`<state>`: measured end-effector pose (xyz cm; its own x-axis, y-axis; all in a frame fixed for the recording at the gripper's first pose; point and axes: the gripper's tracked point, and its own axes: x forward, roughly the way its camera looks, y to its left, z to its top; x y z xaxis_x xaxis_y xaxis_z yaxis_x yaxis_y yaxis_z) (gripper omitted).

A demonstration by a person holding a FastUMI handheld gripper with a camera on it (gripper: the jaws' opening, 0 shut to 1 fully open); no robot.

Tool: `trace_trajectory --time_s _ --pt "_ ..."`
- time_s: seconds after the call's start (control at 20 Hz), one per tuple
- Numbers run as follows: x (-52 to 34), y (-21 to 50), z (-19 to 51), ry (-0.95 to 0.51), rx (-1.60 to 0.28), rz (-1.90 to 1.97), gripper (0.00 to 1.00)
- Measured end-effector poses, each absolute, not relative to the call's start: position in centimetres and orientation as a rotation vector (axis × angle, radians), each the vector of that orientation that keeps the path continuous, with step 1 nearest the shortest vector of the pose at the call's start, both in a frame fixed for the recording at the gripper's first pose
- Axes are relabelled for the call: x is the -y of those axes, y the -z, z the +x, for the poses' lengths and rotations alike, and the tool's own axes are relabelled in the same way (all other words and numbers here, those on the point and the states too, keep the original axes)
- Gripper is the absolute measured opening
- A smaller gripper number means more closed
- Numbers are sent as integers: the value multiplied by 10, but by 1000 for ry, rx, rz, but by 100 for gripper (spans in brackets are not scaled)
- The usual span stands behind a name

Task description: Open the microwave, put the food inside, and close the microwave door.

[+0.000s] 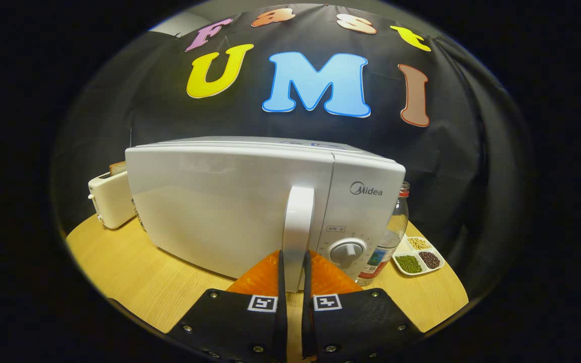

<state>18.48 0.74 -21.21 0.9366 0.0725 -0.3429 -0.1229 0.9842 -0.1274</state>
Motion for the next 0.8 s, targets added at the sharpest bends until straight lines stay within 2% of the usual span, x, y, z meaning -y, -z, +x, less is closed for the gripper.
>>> trace_trajectory --time_s 0.05,0.1,0.35,0.4,0.5,0.55,0.6,0.65,0.7,0.8 --pt "-9 201 172 -118 -305 -157 2" --pt "-8 210 167 -133 -339 -190 0" --pt "-11 211 167 -164 -374 -17 3" --pt "-7 210 172 -143 -368 -16 17" --pt "-10 217 180 -144 -385 -23 23" --pt "-12 218 183 -147 -387 -23 23" --pt "-18 218 188 -163 -387 -20 30" --pt "-19 219 192 -155 -385 -33 45" --pt "-18 218 197 -146 -377 -47 53" --pt "-20 214 208 -134 -355 -58 53"
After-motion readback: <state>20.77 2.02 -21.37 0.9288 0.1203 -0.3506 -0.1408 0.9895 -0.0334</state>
